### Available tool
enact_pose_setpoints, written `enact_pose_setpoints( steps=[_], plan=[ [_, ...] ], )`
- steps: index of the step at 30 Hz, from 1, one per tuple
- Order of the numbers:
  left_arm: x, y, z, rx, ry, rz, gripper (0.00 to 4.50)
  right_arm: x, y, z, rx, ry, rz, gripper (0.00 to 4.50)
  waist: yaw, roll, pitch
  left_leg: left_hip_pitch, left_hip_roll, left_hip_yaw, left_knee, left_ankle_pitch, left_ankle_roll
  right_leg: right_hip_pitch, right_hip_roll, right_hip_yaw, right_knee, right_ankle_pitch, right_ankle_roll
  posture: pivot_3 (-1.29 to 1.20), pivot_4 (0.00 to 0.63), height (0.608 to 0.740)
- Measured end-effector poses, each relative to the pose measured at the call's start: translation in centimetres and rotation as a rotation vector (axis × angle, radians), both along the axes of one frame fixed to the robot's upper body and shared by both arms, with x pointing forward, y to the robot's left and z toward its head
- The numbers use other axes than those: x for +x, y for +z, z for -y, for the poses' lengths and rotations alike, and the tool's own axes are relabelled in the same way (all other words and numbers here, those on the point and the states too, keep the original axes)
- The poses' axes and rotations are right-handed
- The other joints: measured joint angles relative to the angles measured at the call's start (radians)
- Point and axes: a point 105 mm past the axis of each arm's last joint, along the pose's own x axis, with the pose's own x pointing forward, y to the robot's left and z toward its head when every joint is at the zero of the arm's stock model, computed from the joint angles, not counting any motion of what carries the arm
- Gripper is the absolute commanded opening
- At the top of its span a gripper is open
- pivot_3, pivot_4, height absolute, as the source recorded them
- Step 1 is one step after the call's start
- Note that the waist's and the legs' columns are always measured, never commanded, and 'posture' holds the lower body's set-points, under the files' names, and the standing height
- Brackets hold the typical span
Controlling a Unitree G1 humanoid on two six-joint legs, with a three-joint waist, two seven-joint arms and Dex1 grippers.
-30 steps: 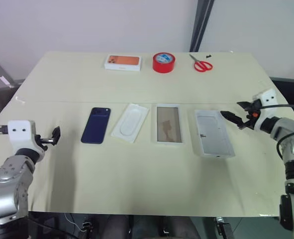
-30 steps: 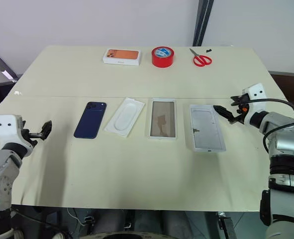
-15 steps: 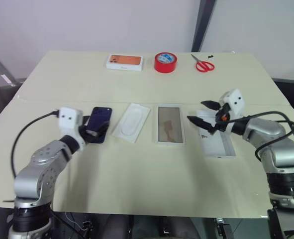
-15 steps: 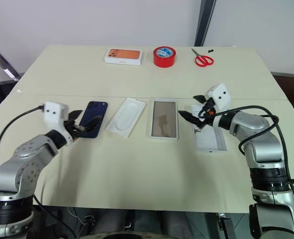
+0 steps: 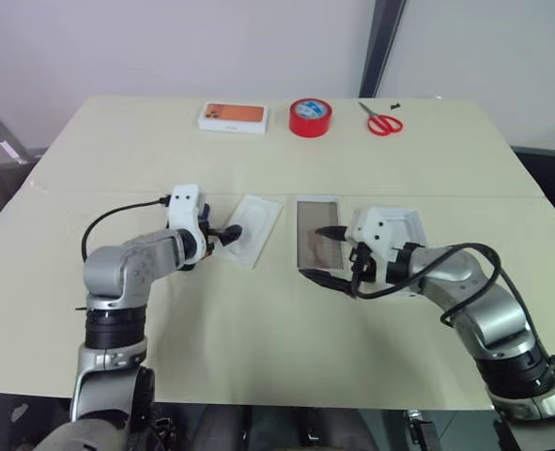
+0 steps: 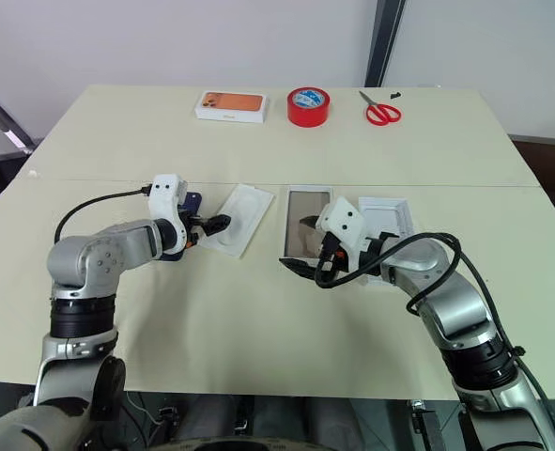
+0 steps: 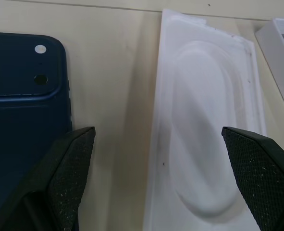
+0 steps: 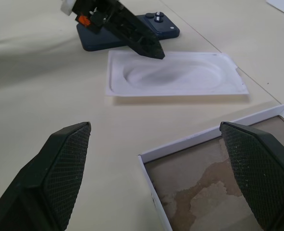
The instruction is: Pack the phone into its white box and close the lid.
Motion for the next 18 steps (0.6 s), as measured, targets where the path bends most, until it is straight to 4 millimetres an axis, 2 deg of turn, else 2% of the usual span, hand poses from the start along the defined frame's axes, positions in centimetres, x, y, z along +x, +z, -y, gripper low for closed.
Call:
enact_pose_setpoints(
  steps=[3, 6, 13, 18],
  plan=[
    [0.20, -0.33, 0.66, -0.011, -0.024, -0.038, 4.46, 0.03, 0.00, 0.02, -0.002, -0.007, 0.004, 4.50, 0.000, 0.000, 0.000, 0.000, 0.000, 0.000, 0.000, 0.000, -0.001, 0.000, 0.000, 0.000, 0.000, 0.000, 0.000, 0.00, 0.150, 0.740],
    [0.46, -0.23, 0.93, -0.031, -0.040, -0.056, 3.63, -0.12, 0.06, -0.04, -0.004, -0.011, 0.015, 4.50, 0.001, 0.000, 0.000, 0.000, 0.000, 0.000, 0.000, 0.000, -0.001, 0.000, 0.000, 0.000, 0.000, 0.000, 0.000, 0.00, 0.150, 0.740],
    [0.86, -0.92, 0.50, -0.087, -0.014, -0.098, 0.03, -0.42, -0.05, 0.03, -0.007, -0.020, 0.018, 4.50, 0.001, 0.000, 0.000, 0.000, 0.000, -0.001, 0.000, 0.001, -0.001, 0.000, 0.000, 0.000, 0.000, 0.000, 0.000, 0.00, 0.150, 0.740],
    [0.86, -0.55, 0.37, -0.182, 0.009, -0.101, 0.01, -0.62, 0.11, 0.15, -0.020, -0.020, 0.028, 4.50, -0.001, 0.000, 0.000, 0.000, -0.001, -0.001, 0.000, 0.001, -0.001, 0.000, -0.001, 0.000, 0.000, 0.000, 0.000, 0.00, 0.150, 0.740]
  ],
)
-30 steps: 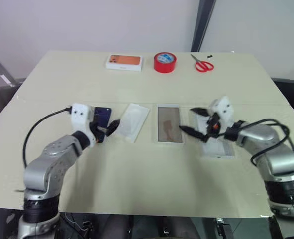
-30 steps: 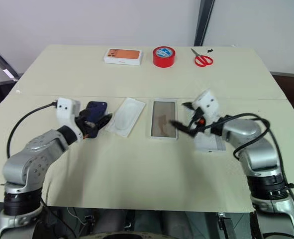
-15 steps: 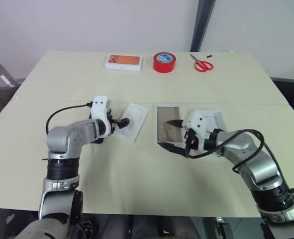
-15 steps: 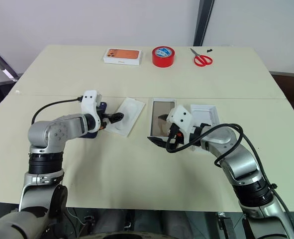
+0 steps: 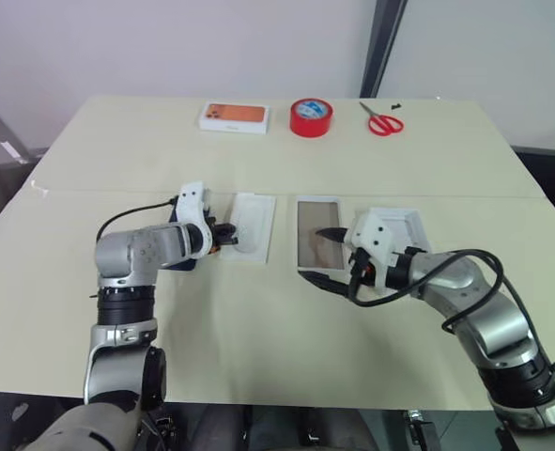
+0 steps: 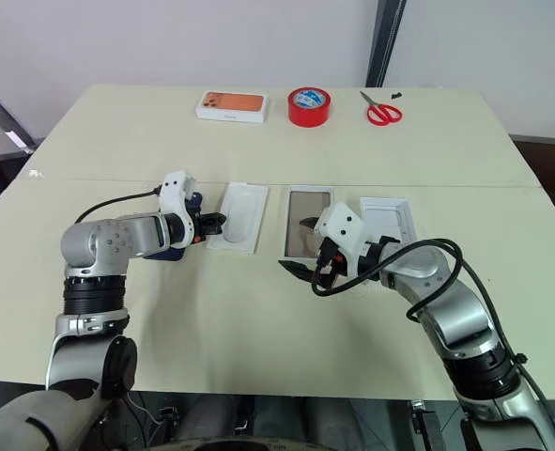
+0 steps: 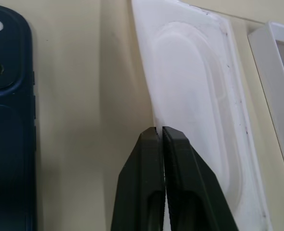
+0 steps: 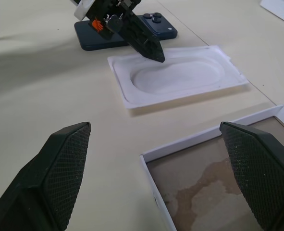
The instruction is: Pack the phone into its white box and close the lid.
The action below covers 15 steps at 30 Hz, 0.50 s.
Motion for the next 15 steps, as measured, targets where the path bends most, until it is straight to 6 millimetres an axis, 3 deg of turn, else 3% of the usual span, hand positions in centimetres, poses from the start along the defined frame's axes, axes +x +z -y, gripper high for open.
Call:
enact_pose_setpoints(
  steps=[7, 10, 14, 15],
  plan=[
    [-0.5, 1.7, -2.0, -0.225, 0.096, 0.024, 0.01, 0.2, -0.6, 0.6, -0.134, 0.018, 0.028, 4.50, 0.000, 0.000, 0.000, 0.000, 0.000, 0.000, 0.000, 0.000, 0.000, 0.000, 0.000, 0.000, 0.000, 0.000, 0.000, 0.00, 0.150, 0.740],
    [-1.0, 2.5, -2.4, -0.234, 0.102, 0.057, 0.01, 0.6, -2.2, 1.4, -0.222, 0.024, 0.001, 4.50, 0.001, 0.000, 0.000, 0.000, 0.000, 0.000, 0.000, 0.000, 0.000, 0.000, 0.000, 0.000, 0.000, 0.000, 0.000, 0.00, 0.150, 0.740],
    [-1.7, 2.0, -2.4, -0.233, 0.094, 0.041, 0.01, 1.1, -3.8, 1.8, -0.289, 0.049, -0.024, 4.50, -0.001, 0.000, 0.000, 0.000, 0.000, 0.000, 0.000, 0.001, -0.002, 0.000, 0.000, 0.000, 0.000, 0.000, 0.000, 0.00, 0.150, 0.740],
    [-1.8, 1.9, -2.3, -0.233, 0.090, 0.036, 0.00, 1.2, -4.2, 1.9, -0.302, 0.054, -0.029, 3.99, -0.001, 0.000, 0.000, 0.000, 0.000, 0.000, 0.000, 0.001, -0.002, 0.000, 0.000, 0.000, 0.000, 0.000, 0.000, 0.00, 0.150, 0.740]
  ],
)
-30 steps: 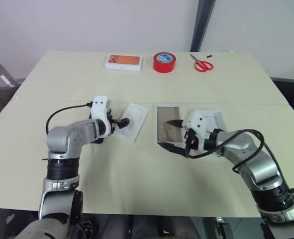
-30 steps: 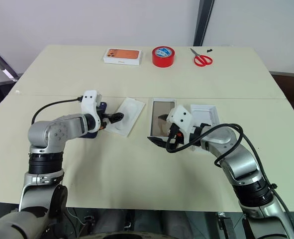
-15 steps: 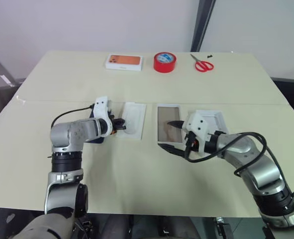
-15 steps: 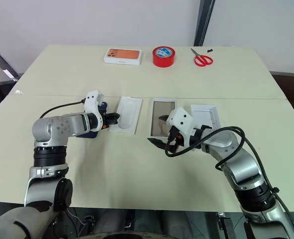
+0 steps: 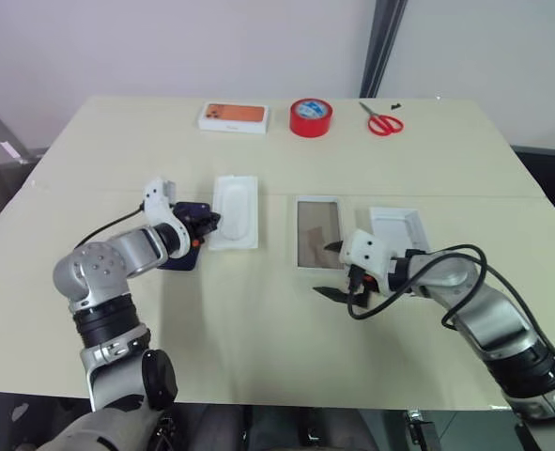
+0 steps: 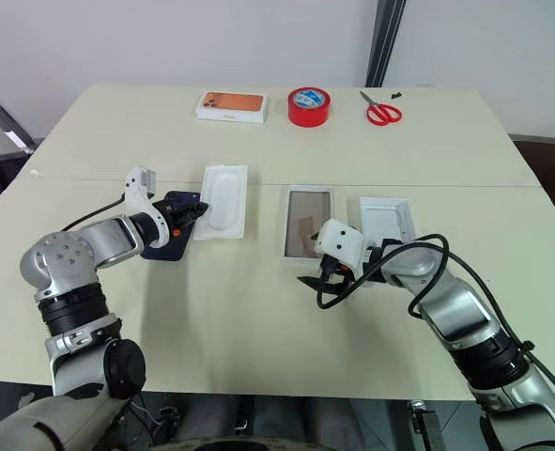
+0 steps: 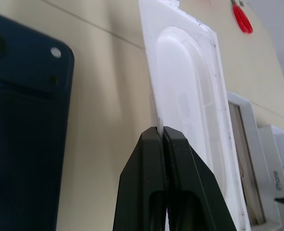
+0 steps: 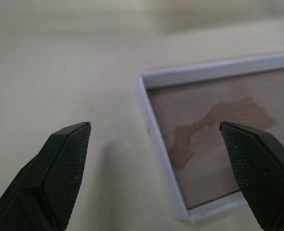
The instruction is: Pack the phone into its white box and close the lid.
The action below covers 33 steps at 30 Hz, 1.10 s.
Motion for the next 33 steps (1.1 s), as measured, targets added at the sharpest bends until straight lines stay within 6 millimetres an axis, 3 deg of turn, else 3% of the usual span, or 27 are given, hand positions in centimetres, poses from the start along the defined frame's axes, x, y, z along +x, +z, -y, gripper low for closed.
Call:
enact_pose_setpoints(
  steps=[3, 8, 14, 19, 25, 33],
  plan=[
    [-0.1, 0.0, 0.1, 0.008, 0.000, 0.000, 0.00, 0.1, -1.0, 0.1, -0.020, 0.015, -0.024, 2.74, 0.000, 0.000, 0.000, 0.000, 0.000, 0.000, 0.000, 0.000, 0.000, 0.000, 0.000, 0.000, 0.000, 0.000, 0.000, 0.00, 0.150, 0.740],
    [-0.1, 0.2, -0.3, 0.012, 0.020, 0.010, 0.00, -0.3, -0.9, -0.4, -0.024, 0.072, -0.026, 0.13, 0.001, 0.000, 0.000, 0.000, 0.000, 0.000, 0.000, 0.000, -0.001, 0.000, 0.000, 0.000, 0.000, 0.000, 0.000, 0.00, 0.150, 0.740],
    [-0.1, 0.5, -1.7, -0.005, 0.068, 0.018, 0.00, -1.6, -0.1, -2.0, -0.027, 0.160, 0.009, 0.05, 0.001, 0.000, 0.000, 0.000, 0.000, 0.000, 0.000, 0.000, -0.001, 0.000, 0.000, 0.000, 0.000, 0.000, 0.000, 0.00, 0.150, 0.740],
    [-0.3, 1.1, -2.6, -0.010, 0.094, 0.037, 0.00, -2.8, -0.1, -5.1, -0.004, 0.226, 0.042, 0.05, 0.000, 0.000, 0.000, 0.000, 0.000, -0.001, 0.000, 0.001, -0.002, 0.000, 0.000, 0.000, 0.000, 0.000, 0.000, 0.00, 0.150, 0.740],
    [-0.5, 1.1, -2.9, -0.013, 0.099, 0.030, 0.00, -0.9, -0.3, -6.8, -0.033, 0.198, 0.129, 0.05, 0.001, 0.000, 0.000, 0.000, 0.000, -0.001, 0.000, 0.002, -0.004, 0.000, 0.000, 0.000, 0.000, 0.000, 0.000, 0.00, 0.150, 0.740],
    [-0.9, 1.2, -2.6, -0.016, 0.075, 0.022, 0.00, -0.9, -1.0, -8.4, -0.056, 0.276, 0.157, 0.05, -0.001, 0.000, 0.000, 0.000, 0.000, -0.001, 0.000, 0.002, -0.004, 0.000, 0.000, -0.001, 0.000, 0.000, 0.000, 0.00, 0.150, 0.740]
  ],
)
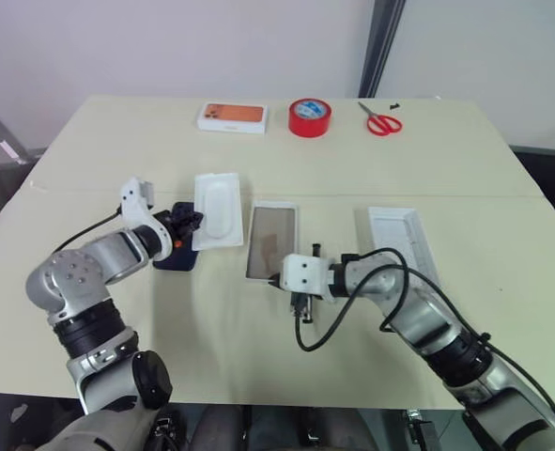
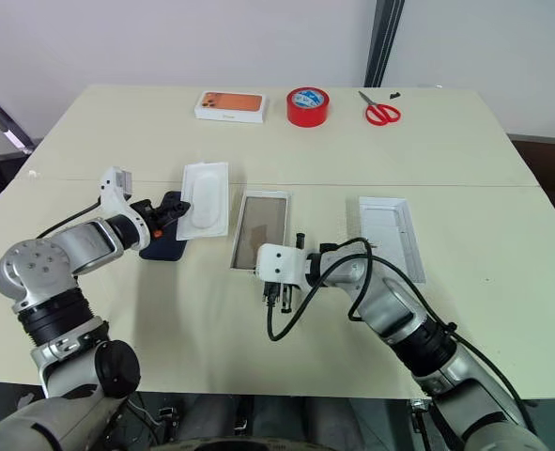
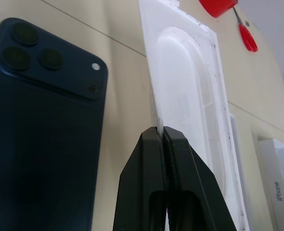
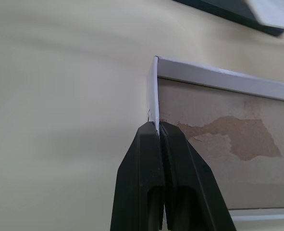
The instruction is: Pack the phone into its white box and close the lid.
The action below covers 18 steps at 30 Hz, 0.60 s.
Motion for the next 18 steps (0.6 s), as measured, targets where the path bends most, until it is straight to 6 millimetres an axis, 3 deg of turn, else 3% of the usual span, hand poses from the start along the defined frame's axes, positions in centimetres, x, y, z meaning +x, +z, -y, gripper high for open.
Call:
enact_pose_setpoints(
  steps=[4, 8, 11, 18],
  plan=[
    [-0.2, -0.2, 0.1, 0.003, -0.004, -0.004, 0.00, -0.2, 0.0, -0.1, -0.011, 0.029, 0.000, 0.05, -0.001, 0.000, 0.000, 0.000, 0.000, 0.000, 0.000, 0.000, 0.000, 0.000, 0.000, 0.000, 0.000, 0.000, 0.000, 0.00, 0.150, 0.740],
    [-0.3, -0.4, 0.5, 0.004, -0.017, -0.011, 0.00, -0.5, 0.0, -0.5, 0.012, 0.030, -0.045, 1.96, -0.001, 0.000, 0.000, 0.000, 0.000, 0.000, 0.000, -0.001, 0.001, 0.000, 0.000, 0.000, 0.000, 0.000, 0.000, 0.00, 0.150, 0.740],
    [-0.6, -0.4, 1.1, 0.007, -0.040, -0.011, 0.00, -0.3, 1.1, -0.5, 0.071, 0.016, -0.054, 3.42, 0.001, 0.000, 0.000, 0.000, 0.000, 0.000, 0.000, -0.001, 0.001, 0.000, 0.000, 0.000, 0.000, 0.000, 0.000, 0.00, 0.150, 0.740],
    [-1.8, -0.4, 4.6, 0.040, -0.169, -0.020, 0.00, 0.3, 5.3, 2.4, 0.217, -0.065, -0.100, 3.42, 0.002, 0.000, 0.000, 0.000, 0.000, 0.000, 0.000, -0.002, 0.003, 0.000, 0.000, 0.000, 0.000, 0.000, 0.000, 0.00, 0.150, 0.740]
  ],
)
